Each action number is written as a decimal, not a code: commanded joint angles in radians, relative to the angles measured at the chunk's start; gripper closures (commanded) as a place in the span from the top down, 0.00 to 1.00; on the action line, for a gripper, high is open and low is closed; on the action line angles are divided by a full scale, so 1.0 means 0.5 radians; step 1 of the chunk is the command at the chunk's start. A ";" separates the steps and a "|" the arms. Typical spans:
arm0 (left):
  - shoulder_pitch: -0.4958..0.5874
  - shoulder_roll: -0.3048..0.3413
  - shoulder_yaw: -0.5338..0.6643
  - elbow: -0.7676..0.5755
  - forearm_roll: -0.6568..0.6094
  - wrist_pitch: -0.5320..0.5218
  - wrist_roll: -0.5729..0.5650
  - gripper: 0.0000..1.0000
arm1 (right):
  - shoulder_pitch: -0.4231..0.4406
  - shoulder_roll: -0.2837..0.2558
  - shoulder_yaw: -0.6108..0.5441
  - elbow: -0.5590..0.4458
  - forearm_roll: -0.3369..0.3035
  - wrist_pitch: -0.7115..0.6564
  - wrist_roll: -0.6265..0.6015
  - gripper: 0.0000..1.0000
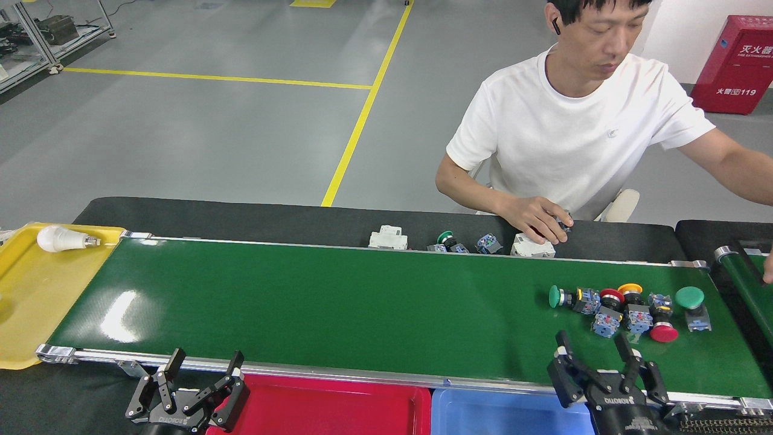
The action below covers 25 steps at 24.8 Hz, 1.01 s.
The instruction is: Pick switch part from conveyor to tray
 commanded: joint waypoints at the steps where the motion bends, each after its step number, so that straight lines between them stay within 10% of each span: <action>1: 0.001 0.005 0.012 -0.026 -0.005 -0.011 0.009 1.00 | 0.066 -0.020 -0.004 -0.046 0.001 -0.002 -0.087 0.99; 13: 0.013 -0.007 0.012 -0.029 0.007 -0.015 0.009 1.00 | 0.167 -0.014 -0.007 -0.046 0.001 -0.018 -0.121 0.99; 25: 0.019 -0.035 0.012 -0.029 0.007 -0.005 0.009 1.00 | -0.281 -0.008 0.205 0.114 0.231 0.430 0.321 0.99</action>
